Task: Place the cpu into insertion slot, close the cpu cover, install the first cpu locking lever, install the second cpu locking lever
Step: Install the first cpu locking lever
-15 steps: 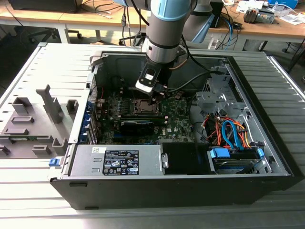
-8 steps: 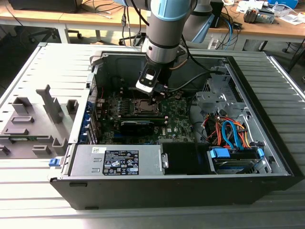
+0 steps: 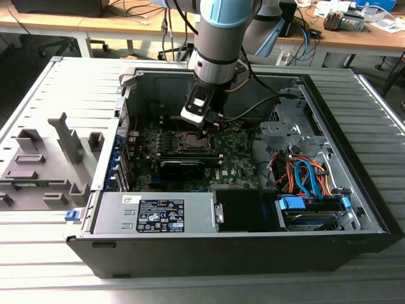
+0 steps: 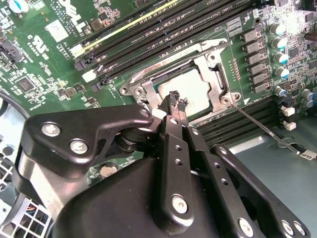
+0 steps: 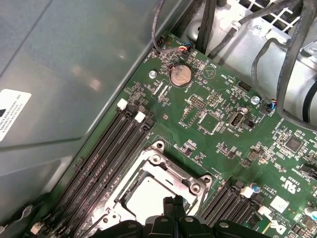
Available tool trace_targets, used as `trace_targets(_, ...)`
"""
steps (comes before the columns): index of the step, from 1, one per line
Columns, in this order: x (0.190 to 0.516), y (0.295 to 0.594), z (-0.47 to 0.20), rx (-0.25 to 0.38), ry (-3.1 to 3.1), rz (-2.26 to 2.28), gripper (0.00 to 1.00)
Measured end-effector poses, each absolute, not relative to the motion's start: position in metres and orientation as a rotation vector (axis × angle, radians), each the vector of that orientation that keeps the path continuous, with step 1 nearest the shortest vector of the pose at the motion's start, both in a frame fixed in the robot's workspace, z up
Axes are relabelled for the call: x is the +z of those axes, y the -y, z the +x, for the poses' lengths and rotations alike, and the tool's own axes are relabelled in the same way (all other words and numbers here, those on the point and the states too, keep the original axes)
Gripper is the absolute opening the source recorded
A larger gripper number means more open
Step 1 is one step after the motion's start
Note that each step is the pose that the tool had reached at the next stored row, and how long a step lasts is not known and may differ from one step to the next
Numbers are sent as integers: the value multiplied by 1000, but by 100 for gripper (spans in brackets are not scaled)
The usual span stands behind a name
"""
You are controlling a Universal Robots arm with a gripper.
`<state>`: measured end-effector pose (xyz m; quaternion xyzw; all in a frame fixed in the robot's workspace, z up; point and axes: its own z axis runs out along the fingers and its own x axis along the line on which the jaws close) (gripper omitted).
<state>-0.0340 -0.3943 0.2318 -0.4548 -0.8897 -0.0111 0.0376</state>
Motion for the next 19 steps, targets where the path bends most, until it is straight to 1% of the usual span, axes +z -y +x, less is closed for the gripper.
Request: trace_targets(19, 232, 394, -34, -33, 2748, -1359, 11)
